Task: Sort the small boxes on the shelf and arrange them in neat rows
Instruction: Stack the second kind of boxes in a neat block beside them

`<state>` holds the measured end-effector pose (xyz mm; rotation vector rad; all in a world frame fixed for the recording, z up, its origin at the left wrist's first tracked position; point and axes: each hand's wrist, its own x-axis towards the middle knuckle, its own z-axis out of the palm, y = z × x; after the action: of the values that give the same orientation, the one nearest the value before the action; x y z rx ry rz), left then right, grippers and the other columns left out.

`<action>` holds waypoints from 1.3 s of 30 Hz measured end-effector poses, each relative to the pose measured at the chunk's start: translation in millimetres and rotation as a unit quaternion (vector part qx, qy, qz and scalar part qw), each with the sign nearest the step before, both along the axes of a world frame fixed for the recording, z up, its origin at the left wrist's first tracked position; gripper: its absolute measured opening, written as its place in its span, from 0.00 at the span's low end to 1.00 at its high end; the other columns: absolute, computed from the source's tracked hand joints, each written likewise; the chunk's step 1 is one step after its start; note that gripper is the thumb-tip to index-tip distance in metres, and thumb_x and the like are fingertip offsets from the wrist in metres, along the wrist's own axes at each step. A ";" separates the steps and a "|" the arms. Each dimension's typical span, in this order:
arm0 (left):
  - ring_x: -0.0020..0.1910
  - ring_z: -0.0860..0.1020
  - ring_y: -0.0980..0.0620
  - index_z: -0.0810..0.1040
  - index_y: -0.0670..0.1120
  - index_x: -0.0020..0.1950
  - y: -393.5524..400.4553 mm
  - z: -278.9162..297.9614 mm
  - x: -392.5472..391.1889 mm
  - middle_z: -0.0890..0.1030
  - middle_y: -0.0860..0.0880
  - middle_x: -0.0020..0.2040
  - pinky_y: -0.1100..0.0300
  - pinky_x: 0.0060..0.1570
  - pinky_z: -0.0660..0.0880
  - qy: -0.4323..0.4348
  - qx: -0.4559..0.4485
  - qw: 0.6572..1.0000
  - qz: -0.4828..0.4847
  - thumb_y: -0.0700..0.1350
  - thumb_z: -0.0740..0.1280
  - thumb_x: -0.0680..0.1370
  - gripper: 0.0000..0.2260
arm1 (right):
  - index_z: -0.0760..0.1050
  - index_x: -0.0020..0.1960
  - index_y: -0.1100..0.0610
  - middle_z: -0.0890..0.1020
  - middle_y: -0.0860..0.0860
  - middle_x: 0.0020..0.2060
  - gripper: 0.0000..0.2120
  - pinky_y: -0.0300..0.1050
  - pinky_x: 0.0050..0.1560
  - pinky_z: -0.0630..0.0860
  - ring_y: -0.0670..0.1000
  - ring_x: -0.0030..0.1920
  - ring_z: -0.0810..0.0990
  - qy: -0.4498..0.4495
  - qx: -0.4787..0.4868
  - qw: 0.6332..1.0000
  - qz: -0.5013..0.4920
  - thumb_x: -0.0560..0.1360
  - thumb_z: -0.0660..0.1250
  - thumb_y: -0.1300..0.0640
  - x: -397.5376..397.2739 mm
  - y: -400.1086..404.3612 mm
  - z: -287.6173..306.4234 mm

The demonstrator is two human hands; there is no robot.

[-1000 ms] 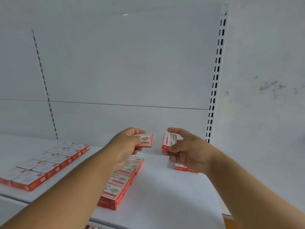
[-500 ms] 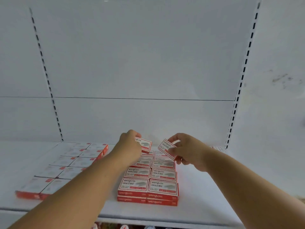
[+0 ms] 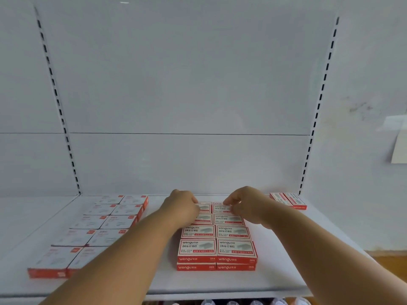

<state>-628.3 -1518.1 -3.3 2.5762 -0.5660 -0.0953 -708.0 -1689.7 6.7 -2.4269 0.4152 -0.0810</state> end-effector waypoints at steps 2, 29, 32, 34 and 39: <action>0.49 0.81 0.49 0.83 0.52 0.55 -0.4 -1.0 -0.2 0.75 0.49 0.59 0.54 0.51 0.79 -0.003 0.000 1.000 -0.010 0.49 0.63 0.78 0.11 | 0.81 0.58 0.51 0.82 0.47 0.53 0.13 0.38 0.43 0.74 0.48 0.50 0.80 -0.002 -0.018 1.000 0.007 0.78 0.62 0.60 0.4 -0.4 0.0; 0.67 0.69 0.48 0.71 0.53 0.68 -190.7 20.5 -44.3 0.73 0.50 0.66 0.51 0.65 0.71 -0.119 0.103 0.974 -0.166 0.51 0.69 0.75 0.22 | 0.72 0.67 0.48 0.75 0.47 0.61 0.28 0.39 0.52 0.72 0.49 0.56 0.76 -0.027 -0.139 0.990 0.009 0.69 0.76 0.53 -46.4 -195.4 3.2; 0.69 0.68 0.47 0.66 0.51 0.73 -214.3 15.4 -42.4 0.72 0.49 0.69 0.50 0.66 0.70 -0.096 0.137 0.975 -0.147 0.52 0.71 0.73 0.30 | 0.65 0.73 0.49 0.71 0.49 0.68 0.36 0.42 0.60 0.72 0.51 0.64 0.73 0.014 -0.147 0.987 0.059 0.68 0.76 0.52 -40.1 -207.8 -4.0; 0.69 0.69 0.47 0.64 0.51 0.74 -223.9 10.6 -40.4 0.72 0.49 0.70 0.51 0.66 0.71 -0.074 0.157 0.975 -0.136 0.53 0.72 0.71 0.33 | 0.64 0.74 0.49 0.71 0.49 0.69 0.38 0.44 0.62 0.72 0.52 0.66 0.73 0.021 -0.149 0.985 0.086 0.68 0.76 0.50 -35.5 -214.4 -10.9; 0.66 0.73 0.47 0.65 0.51 0.73 -233.6 6.4 -43.7 0.74 0.48 0.68 0.55 0.63 0.72 -0.056 0.171 0.977 -0.118 0.53 0.72 0.71 0.32 | 0.67 0.73 0.50 0.73 0.49 0.67 0.37 0.44 0.60 0.74 0.51 0.63 0.75 -0.005 -0.118 0.986 0.118 0.67 0.76 0.49 -25.6 -229.5 -19.8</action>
<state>-672.0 -1751.7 3.2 2.8454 -0.9718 -0.1399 -733.6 -1919.2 -13.1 -2.6898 0.1163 -0.0406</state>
